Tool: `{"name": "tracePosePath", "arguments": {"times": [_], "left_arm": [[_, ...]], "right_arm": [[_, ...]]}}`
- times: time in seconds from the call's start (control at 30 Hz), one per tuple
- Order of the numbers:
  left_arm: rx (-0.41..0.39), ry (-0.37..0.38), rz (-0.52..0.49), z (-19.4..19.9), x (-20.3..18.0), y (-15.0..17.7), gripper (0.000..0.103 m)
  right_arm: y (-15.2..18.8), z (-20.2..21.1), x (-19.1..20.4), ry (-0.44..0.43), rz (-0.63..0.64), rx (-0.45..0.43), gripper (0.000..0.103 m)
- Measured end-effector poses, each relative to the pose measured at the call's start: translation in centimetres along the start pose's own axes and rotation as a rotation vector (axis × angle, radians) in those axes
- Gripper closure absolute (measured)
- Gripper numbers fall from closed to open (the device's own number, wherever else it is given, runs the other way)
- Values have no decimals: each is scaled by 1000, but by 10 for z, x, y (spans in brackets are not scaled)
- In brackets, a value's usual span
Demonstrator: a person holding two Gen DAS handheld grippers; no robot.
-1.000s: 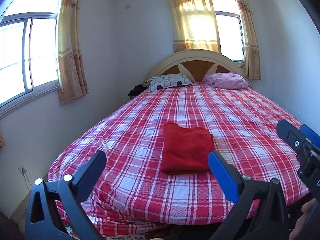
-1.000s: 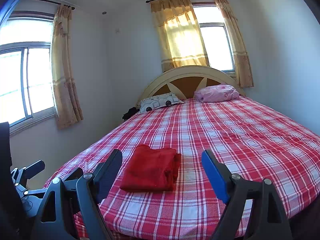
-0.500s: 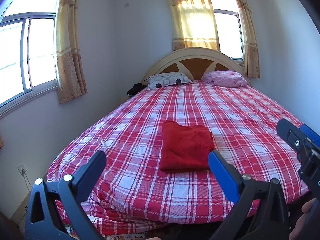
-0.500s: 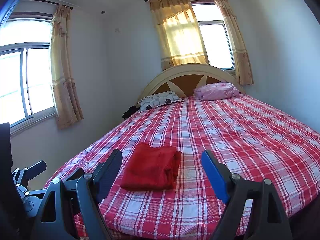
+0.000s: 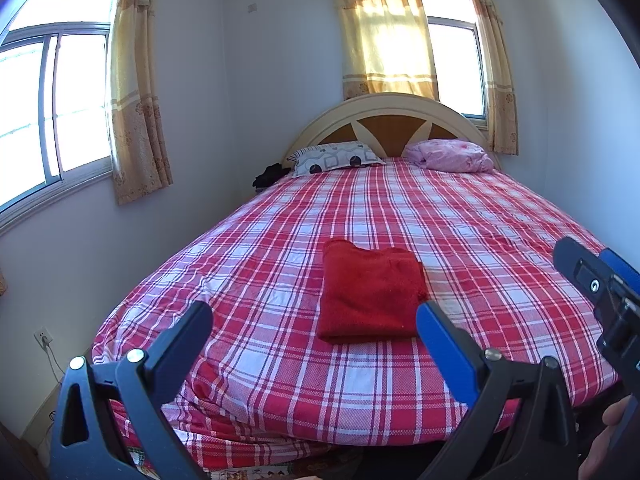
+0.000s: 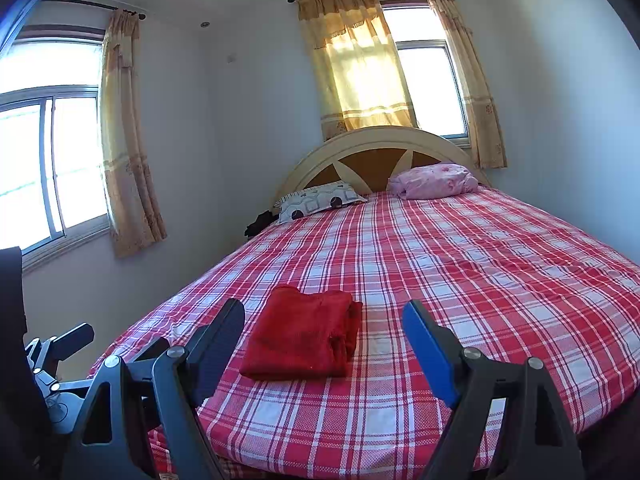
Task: Fold small clothes
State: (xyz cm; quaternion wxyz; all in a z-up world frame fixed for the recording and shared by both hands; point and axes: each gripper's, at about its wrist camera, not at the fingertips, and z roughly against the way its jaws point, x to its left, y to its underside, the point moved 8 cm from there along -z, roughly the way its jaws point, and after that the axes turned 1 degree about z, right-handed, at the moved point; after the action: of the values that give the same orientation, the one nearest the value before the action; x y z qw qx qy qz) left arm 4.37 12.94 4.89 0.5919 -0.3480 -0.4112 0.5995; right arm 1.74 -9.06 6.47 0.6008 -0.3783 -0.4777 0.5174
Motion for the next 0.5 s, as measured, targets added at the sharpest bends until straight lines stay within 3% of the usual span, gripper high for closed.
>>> {"name": "tracePosePath", "arguments": {"times": [0.5], "left_arm": [[2,3,1,0,0,0,0]], "right_arm": [[2,-2,1,-4,-6,8,21]]}}
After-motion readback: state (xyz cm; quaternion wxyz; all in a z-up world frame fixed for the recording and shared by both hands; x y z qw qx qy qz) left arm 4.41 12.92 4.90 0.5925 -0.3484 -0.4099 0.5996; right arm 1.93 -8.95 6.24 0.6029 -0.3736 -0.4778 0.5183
